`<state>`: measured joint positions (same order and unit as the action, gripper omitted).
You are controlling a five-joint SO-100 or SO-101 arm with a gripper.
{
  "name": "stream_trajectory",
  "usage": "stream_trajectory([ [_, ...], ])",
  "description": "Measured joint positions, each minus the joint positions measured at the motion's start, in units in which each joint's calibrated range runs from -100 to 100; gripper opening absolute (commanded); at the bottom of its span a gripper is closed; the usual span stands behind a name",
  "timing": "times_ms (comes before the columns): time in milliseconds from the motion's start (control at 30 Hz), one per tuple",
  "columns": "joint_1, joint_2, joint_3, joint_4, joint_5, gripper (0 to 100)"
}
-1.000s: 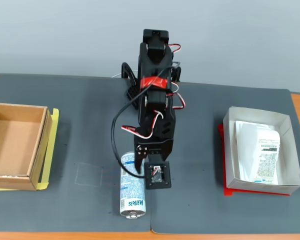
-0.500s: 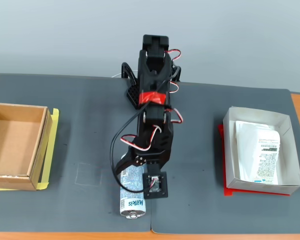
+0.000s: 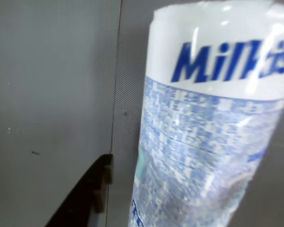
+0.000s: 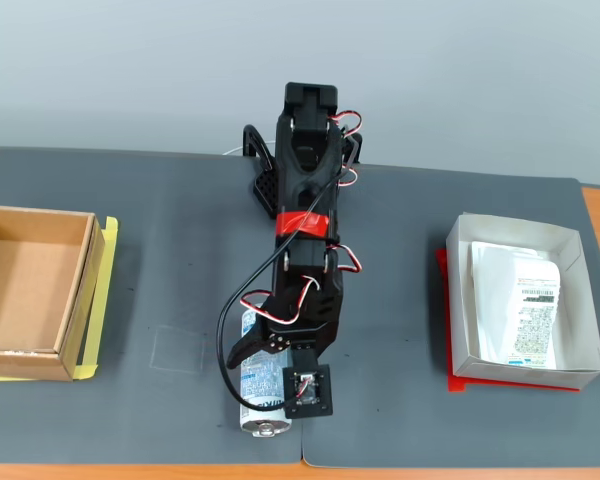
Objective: Pick the can and put it in the brown box
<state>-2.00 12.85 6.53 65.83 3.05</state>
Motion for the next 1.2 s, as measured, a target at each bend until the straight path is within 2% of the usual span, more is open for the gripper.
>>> stream_trajectory([
  [1033,1.6,7.8,-0.1,-4.1,0.0,41],
  [1200,1.6,7.8,-0.1,-4.1,0.0,30],
])
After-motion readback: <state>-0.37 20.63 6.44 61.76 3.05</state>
